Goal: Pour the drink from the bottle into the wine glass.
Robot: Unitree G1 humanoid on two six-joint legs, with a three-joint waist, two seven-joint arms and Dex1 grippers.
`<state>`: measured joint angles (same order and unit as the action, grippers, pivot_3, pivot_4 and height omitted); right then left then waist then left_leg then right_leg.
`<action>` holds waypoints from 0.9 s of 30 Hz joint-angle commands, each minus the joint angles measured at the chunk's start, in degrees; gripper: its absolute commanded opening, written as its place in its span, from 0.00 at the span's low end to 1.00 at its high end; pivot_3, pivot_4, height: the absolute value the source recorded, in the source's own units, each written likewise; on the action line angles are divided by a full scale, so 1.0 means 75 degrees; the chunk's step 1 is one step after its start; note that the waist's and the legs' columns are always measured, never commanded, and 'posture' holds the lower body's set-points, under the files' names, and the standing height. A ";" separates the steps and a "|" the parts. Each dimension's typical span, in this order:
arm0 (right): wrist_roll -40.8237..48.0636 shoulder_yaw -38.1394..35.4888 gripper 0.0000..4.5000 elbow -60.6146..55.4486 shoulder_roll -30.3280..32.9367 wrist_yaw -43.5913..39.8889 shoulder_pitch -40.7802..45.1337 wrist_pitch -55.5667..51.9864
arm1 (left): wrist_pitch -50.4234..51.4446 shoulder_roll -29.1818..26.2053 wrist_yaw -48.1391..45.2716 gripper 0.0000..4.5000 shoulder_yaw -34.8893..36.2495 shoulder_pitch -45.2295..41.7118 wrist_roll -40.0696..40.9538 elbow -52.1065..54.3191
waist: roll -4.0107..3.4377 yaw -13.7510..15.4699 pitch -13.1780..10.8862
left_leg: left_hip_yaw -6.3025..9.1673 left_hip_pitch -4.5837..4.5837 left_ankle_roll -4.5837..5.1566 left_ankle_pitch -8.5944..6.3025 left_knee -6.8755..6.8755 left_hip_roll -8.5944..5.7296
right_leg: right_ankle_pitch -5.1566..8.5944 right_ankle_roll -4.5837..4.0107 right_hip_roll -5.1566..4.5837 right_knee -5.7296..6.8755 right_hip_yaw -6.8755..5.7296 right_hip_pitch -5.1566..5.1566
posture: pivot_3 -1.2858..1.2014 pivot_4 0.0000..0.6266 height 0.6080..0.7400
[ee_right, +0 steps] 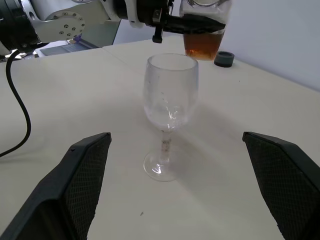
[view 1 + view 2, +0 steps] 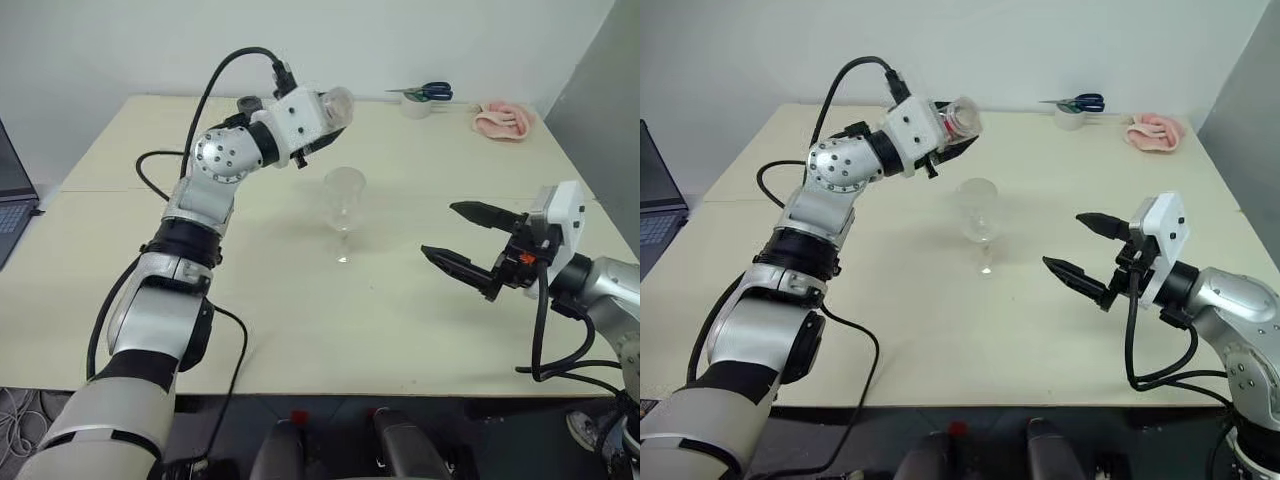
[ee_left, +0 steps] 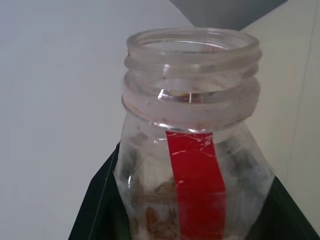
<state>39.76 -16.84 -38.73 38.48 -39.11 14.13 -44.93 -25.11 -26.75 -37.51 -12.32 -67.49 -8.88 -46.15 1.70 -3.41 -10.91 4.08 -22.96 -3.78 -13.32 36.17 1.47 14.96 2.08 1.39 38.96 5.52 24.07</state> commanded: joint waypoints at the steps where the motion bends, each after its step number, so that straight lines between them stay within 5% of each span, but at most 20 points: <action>1: 0.0305 -0.0246 1.00 -0.0489 0.0026 0.0435 -0.0092 -0.0047 | -0.0954 -0.0116 0.0174 0.39 -0.0130 -0.0405 -0.0434 -0.0443 | 0.0000 0.0002 0.0000 | 0.0000 0.0000 0.0000 0.0000 0.0000 0.0001 | 0.0000 0.0000 0.0001 0.0001 -0.0001 0.0000 | 0.52 0.24 1.00; 12: 0.0658 -0.0308 1.00 -0.0507 0.0210 0.0912 -0.0275 -0.0105 | -0.3049 -0.0551 0.0592 0.39 -0.0234 -0.0487 -0.1146 -0.1088 | 0.0003 0.0041 -0.0002 | 0.0002 -0.0009 0.0001 0.0000 0.0000 0.0000 | 0.0001 0.0001 -0.0001 -0.0001 -0.0004 0.0002 | 0.52 0.24 1.00; 27: 0.0668 0.0055 1.00 0.0038 0.0274 0.1035 0.0276 -0.0077 | -0.3565 -0.1141 0.2393 0.39 -0.0867 -0.0733 -0.3145 -0.1337 | 0.0003 0.0048 -0.0002 | 0.0003 -0.0010 0.0001 0.0000 0.0010 0.0000 | -0.0002 0.0002 -0.0002 0.0004 -0.0005 0.0000 | 0.52 0.24 1.00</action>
<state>44.07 -15.93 -37.61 39.98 -31.65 15.11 -46.28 -50.75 -34.49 -22.08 -19.20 -70.18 -32.07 -56.92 1.73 -3.04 -10.93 4.11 -23.03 -3.77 -13.32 36.24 1.47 14.95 2.10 1.37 38.99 5.48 24.07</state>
